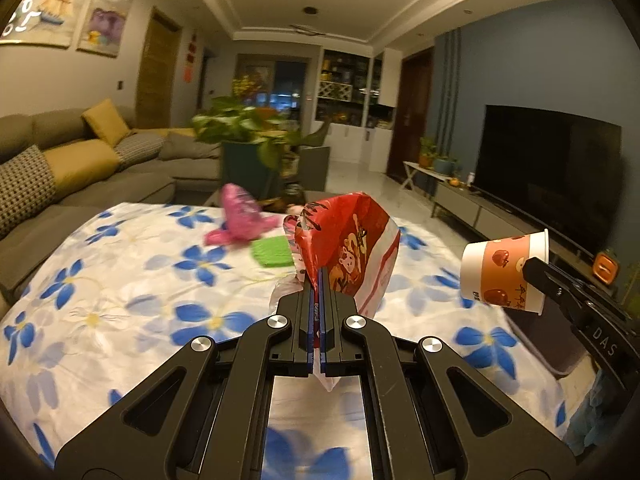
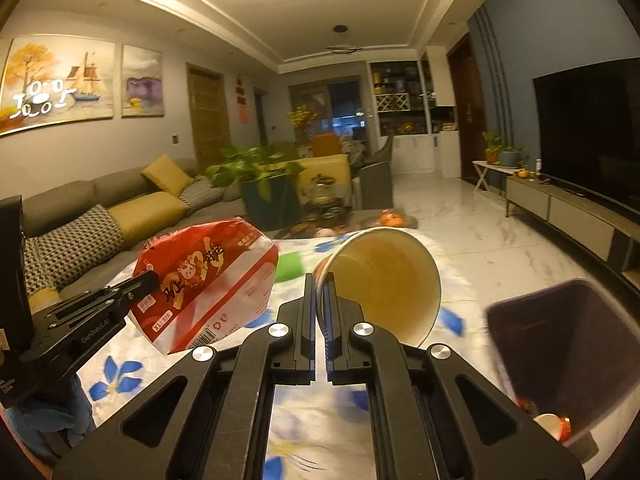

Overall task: Collect trash
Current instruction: 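Carry the red snack bag and paper cup over the grey bin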

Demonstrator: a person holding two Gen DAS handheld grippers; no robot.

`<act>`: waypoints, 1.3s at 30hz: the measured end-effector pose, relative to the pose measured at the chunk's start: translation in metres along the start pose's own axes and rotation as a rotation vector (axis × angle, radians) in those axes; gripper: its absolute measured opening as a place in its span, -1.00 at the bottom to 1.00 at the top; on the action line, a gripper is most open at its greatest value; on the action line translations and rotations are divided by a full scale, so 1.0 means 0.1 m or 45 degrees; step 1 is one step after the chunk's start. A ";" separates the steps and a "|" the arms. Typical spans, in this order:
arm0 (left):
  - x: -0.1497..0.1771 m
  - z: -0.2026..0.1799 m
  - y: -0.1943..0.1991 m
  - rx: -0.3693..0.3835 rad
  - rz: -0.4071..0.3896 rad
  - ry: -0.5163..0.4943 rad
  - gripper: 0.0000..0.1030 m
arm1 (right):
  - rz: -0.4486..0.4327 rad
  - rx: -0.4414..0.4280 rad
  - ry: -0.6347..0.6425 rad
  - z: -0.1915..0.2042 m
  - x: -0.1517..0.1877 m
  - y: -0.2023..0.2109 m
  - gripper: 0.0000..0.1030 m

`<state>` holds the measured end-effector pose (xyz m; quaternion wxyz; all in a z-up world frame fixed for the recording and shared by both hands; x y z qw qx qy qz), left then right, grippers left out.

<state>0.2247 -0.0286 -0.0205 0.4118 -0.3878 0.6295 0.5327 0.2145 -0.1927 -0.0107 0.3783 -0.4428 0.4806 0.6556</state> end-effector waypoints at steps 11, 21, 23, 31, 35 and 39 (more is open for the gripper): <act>-0.03 -1.13 -0.14 0.240 -0.022 -0.127 -0.99 | -0.079 0.241 -0.072 -0.87 -0.05 0.45 -0.92; 0.01 -1.99 -0.36 0.447 -0.009 -0.156 -0.99 | -0.107 0.437 -0.121 -1.51 -0.05 0.73 -0.92; 0.05 -2.15 -0.39 0.478 -0.013 -0.174 -0.99 | -0.109 0.455 -0.131 -1.57 -0.03 0.75 -0.92; 0.18 -2.46 -0.52 0.534 0.005 -0.224 -0.99 | -0.103 0.504 -0.151 -1.77 -0.02 0.71 -0.92; 0.18 -2.50 -0.59 0.554 0.021 -0.214 -0.99 | -0.102 0.516 -0.155 -1.79 0.02 0.74 -0.92; 0.19 -2.54 -0.67 0.572 0.027 -0.226 -0.99 | -0.100 0.525 -0.165 -1.85 0.03 0.76 -0.92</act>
Point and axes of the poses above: each gripper's, at about its wrist camera, not at the fingertips, and y roughly against the way its jaws point, z to its left, x to its underside, the point moved 4 cm from there along -y, roughly the way its jaws point, and after that the axes turned 1 degree about -y, right-handed, at the moved point
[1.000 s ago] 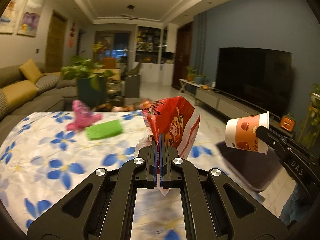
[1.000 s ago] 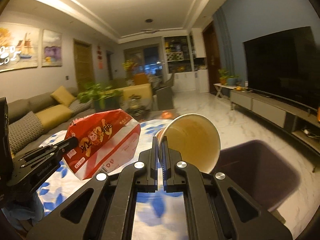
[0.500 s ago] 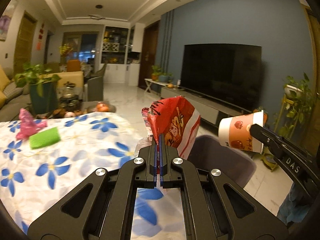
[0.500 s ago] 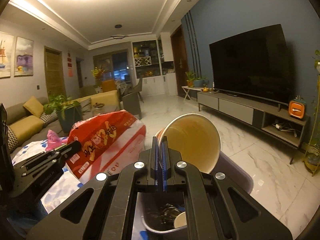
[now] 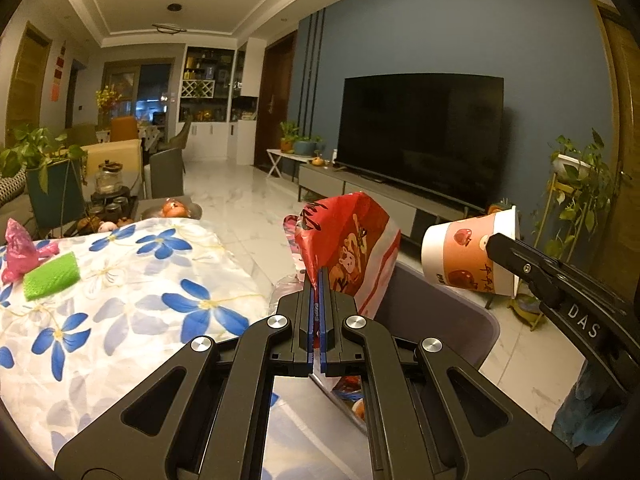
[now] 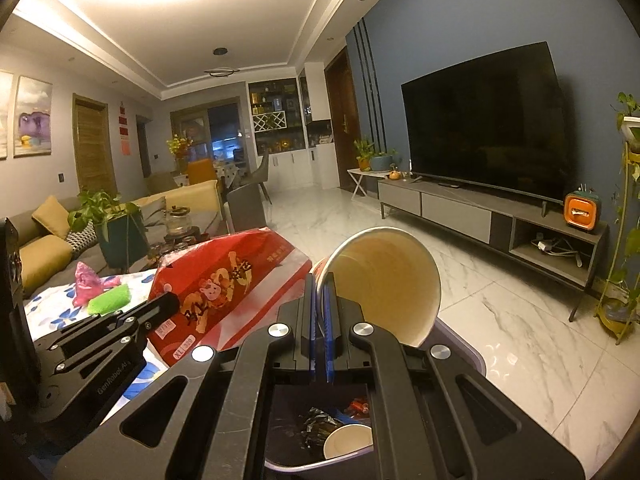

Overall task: Collect trash
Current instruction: 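Carry the red snack bag and paper cup over the grey bin, then open both tools to drop the snack bag and cup into the bin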

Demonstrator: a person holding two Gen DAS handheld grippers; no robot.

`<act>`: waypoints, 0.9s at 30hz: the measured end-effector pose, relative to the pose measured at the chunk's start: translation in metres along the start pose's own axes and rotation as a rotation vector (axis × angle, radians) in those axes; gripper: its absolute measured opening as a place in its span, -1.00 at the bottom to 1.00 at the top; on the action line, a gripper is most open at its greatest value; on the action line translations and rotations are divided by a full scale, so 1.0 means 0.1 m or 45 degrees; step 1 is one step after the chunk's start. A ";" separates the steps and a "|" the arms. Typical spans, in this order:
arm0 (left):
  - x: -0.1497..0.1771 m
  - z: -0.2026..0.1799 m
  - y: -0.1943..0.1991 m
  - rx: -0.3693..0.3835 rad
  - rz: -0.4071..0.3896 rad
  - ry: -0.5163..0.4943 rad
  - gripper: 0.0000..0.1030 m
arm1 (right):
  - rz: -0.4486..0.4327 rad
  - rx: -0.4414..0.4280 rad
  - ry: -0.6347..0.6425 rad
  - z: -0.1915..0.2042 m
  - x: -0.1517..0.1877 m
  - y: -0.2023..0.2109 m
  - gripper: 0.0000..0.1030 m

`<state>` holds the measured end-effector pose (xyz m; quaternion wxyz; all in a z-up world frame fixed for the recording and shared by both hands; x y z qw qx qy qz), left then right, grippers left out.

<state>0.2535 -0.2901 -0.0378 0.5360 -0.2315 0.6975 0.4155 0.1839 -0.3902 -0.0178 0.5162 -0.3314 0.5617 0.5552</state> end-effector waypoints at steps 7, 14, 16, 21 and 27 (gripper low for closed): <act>0.01 0.00 -0.16 0.023 0.022 -0.005 -0.99 | 0.010 0.016 -0.005 0.06 -0.05 -0.05 -0.92; 0.04 0.01 -0.28 0.048 0.044 -0.013 -0.99 | 0.015 0.026 -0.018 0.04 -0.07 -0.09 -0.92; 0.04 0.00 -0.31 0.056 0.052 -0.017 -0.99 | 0.017 0.030 -0.022 0.03 -0.07 -0.11 -0.92; 0.08 0.00 -0.39 0.078 0.069 -0.019 -0.98 | 0.021 0.031 -0.055 -0.03 -0.06 -0.13 -0.59; 0.13 0.01 -0.45 0.117 0.094 -0.031 -0.91 | 0.013 0.055 -0.083 -0.09 -0.05 -0.11 -0.49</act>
Point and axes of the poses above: each gripper's, at about its wrist camera, not at the fingertips, and y roughly against the way its jaws point, z to its left, x to its underside, the point moved 4 cm from there along -y, roughly the way its jaws point, and after that the axes turned 1 degree about -y, right-handed, at the moved point
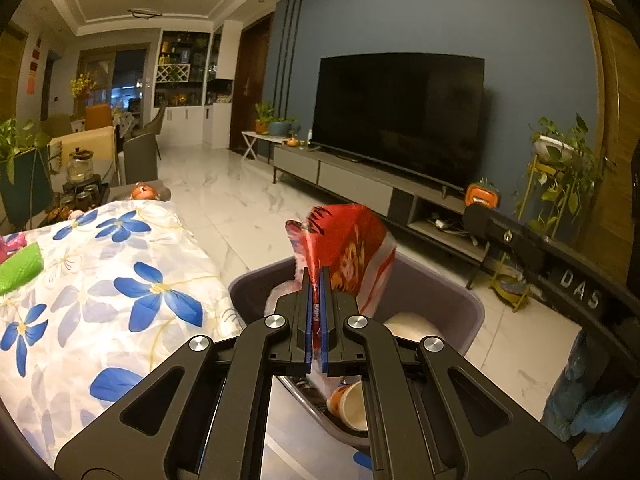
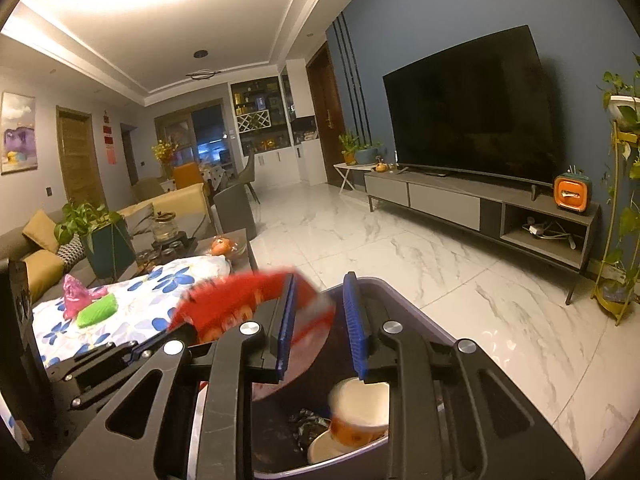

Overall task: Collect trash
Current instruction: 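Open both tools to drop the snack bag and cup into the bin, then move both open tools back to the table toward the pink bag and green net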

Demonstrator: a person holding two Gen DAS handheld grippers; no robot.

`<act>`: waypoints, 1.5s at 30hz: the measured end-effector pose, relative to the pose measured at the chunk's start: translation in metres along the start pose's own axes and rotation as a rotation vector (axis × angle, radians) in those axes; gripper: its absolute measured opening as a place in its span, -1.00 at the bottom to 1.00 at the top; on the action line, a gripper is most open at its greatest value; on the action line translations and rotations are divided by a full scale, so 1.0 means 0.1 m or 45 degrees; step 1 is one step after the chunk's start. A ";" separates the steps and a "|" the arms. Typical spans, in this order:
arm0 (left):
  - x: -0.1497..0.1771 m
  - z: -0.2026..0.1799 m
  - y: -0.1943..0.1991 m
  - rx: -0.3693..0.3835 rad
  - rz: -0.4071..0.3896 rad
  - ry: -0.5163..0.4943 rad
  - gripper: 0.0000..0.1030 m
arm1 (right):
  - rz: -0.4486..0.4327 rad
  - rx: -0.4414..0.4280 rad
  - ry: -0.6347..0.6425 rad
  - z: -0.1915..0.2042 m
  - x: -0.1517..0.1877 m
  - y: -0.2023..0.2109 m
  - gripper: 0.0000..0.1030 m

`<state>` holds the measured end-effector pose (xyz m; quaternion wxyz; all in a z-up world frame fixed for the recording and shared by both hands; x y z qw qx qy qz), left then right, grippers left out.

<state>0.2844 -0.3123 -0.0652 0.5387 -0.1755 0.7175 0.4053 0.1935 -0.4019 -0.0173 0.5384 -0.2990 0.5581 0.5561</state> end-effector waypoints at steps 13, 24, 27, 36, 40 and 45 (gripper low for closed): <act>0.14 0.35 0.29 -0.092 -0.058 0.094 0.67 | -0.051 0.035 0.011 0.03 0.01 0.16 0.18; 0.40 1.06 1.01 -0.394 -0.084 0.206 0.84 | -0.033 -0.013 0.060 0.36 0.16 0.16 0.48; 0.45 1.26 1.17 -0.475 -0.079 0.222 0.85 | -0.018 -0.050 0.064 0.51 0.20 0.14 0.49; 0.62 1.96 1.67 -0.687 -0.044 0.288 0.85 | 0.024 -0.177 0.116 1.20 0.30 0.05 0.50; 0.61 2.17 1.89 -0.756 -0.067 0.291 0.85 | 0.032 -0.247 0.164 1.64 0.33 -0.04 0.50; 0.60 2.53 2.12 -0.835 -0.088 0.308 0.85 | 0.065 -0.346 0.201 2.18 0.38 -0.20 0.50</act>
Point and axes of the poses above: each gripper's, at about its wrist camera, not at the fingertips, and y roughly against the way its jaws point, z to its left, x to its underside, the point moved 4 cm from there along -y, roughly the way its jaws point, and after that the axes turned 1 degree about -y, right-handed, at the moved point
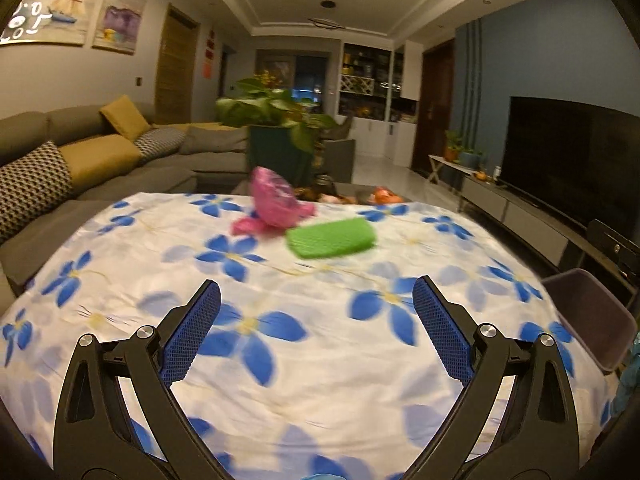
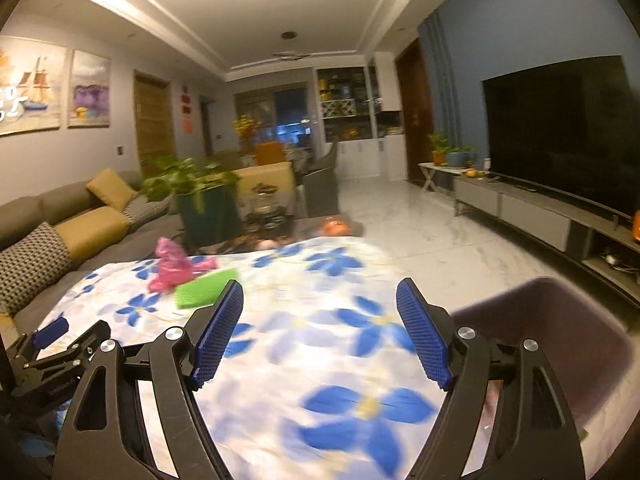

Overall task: Collect trash
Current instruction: 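Move both open tools back to the table toward the pink bag and green net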

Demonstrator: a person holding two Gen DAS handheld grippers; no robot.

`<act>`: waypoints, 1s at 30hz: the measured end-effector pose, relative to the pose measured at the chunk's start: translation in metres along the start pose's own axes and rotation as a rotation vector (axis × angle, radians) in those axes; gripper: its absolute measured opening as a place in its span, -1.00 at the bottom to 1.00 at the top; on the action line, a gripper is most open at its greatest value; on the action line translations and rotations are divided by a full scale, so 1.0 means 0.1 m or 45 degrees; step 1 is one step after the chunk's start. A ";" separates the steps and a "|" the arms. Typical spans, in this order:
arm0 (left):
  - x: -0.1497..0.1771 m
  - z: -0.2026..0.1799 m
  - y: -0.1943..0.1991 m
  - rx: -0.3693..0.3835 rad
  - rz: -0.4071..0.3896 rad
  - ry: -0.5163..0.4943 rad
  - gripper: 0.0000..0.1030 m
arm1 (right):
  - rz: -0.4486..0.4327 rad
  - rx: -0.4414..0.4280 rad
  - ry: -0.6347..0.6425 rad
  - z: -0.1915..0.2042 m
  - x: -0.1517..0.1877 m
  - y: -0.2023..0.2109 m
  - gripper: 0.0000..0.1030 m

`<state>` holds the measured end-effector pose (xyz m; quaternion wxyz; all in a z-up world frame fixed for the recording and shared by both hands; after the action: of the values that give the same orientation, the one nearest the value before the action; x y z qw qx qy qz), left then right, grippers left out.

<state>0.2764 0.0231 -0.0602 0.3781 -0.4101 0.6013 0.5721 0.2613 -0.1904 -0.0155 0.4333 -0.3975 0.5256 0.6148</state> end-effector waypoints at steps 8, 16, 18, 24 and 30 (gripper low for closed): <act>-0.20 0.51 -0.23 -0.073 -0.018 0.078 0.85 | 0.079 -0.056 0.052 0.61 -0.05 -0.67 0.50; -0.53 0.79 -0.64 -0.127 -0.056 0.118 0.85 | 0.160 -0.007 0.125 1.01 -0.05 -1.57 0.50; -0.61 0.86 -0.77 -0.132 -0.062 0.137 0.85 | 0.207 -0.011 0.119 1.09 -0.02 -1.79 0.50; -0.84 1.02 -1.14 -0.171 -0.089 0.191 0.85 | 0.267 0.001 0.112 1.28 0.02 -2.28 0.50; -0.88 1.09 -1.43 -0.202 -0.096 0.194 0.85 | 0.392 0.019 0.121 1.34 0.19 -2.61 0.50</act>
<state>0.4399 0.1359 -0.0394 0.3190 -0.5034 0.5654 0.5703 0.4994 -0.0370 -0.0944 0.3115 -0.3377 0.6049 0.6504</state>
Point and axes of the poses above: each gripper's, at about its wrist camera, not at the fingertips, and y roughly against the way its jaws point, z to its left, x to its underside, the point moved 4 cm from there along -y, roughly the way its jaws point, and after that the axes turned 1 degree about -y, right-handed, at the moved point
